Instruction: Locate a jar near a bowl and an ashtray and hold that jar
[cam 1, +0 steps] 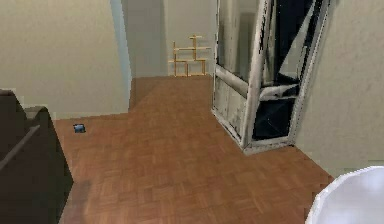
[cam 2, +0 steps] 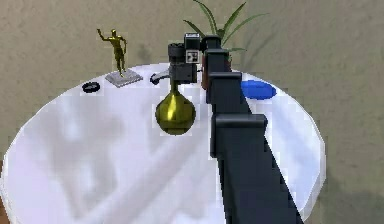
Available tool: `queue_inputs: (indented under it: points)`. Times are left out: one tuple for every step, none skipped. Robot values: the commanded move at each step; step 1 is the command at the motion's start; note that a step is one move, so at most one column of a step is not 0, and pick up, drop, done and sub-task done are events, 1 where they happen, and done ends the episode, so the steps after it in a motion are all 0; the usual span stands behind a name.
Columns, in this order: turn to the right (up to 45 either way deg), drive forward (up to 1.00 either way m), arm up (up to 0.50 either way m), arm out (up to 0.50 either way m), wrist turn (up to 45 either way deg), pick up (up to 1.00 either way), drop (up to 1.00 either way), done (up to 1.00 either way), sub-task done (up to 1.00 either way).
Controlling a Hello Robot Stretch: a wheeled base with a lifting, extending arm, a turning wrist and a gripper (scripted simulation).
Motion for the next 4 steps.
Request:
queue_inputs:
  points:
    - [0.0, 0.00, -0.20, 0.00, 0.0, 0.00, 0.00, 0.00, 0.00]
    - [0.0, 0.00, 0.00, 0.00, 0.0, 1.00, 0.00, 0.00, 0.00]
    - [0.0, 0.00, 0.10, 0.00, 0.0, 0.00, 0.00, 0.00, 0.00]
    - [0.0, 0.00, 0.00, 0.00, 0.0, 0.00, 0.00, 1.00, 0.00]
